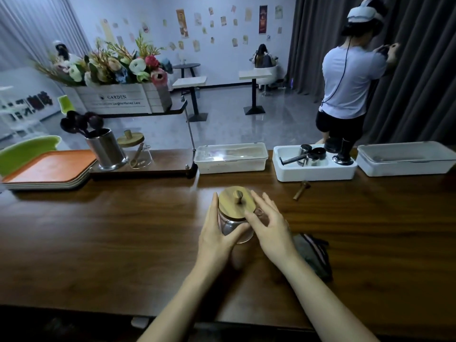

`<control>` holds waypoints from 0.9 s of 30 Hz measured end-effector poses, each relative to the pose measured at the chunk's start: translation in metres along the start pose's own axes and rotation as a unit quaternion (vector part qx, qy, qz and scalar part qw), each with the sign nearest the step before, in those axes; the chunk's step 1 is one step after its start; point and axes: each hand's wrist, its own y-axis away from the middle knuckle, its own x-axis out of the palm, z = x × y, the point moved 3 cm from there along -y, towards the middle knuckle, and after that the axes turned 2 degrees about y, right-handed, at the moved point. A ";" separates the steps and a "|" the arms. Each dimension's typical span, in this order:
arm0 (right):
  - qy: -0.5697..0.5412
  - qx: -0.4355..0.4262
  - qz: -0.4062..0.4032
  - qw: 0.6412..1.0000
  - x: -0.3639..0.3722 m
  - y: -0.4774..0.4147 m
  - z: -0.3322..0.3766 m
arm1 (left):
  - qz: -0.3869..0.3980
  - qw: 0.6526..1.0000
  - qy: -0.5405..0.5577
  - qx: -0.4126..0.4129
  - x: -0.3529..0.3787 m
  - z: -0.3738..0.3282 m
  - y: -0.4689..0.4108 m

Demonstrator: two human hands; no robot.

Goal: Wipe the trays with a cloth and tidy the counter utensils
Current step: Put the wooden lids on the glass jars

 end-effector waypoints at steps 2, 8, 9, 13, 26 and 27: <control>0.019 -0.013 0.011 1.000 0.004 -0.013 0.009 | 0.013 1.000 -0.013 0.009 0.000 -0.006 -0.006; 0.033 -0.021 -0.018 0.999 0.015 -0.034 0.008 | 0.011 0.999 -0.032 0.002 -0.001 -0.004 -0.011; 0.025 -0.021 -0.025 0.999 0.016 -0.035 0.007 | 0.011 0.999 -0.037 0.004 -0.001 -0.004 -0.011; 0.002 -0.027 -0.039 0.999 0.017 -0.039 0.004 | 0.006 0.999 -0.043 0.016 -0.003 -0.001 -0.010; -0.016 -0.051 -0.101 0.993 -0.008 -0.076 0.011 | -0.003 0.996 -0.064 0.056 -0.002 0.015 -0.016; -0.017 -0.036 -0.110 0.993 -0.012 -0.078 0.007 | -0.004 0.996 -0.068 0.065 -0.001 0.016 -0.016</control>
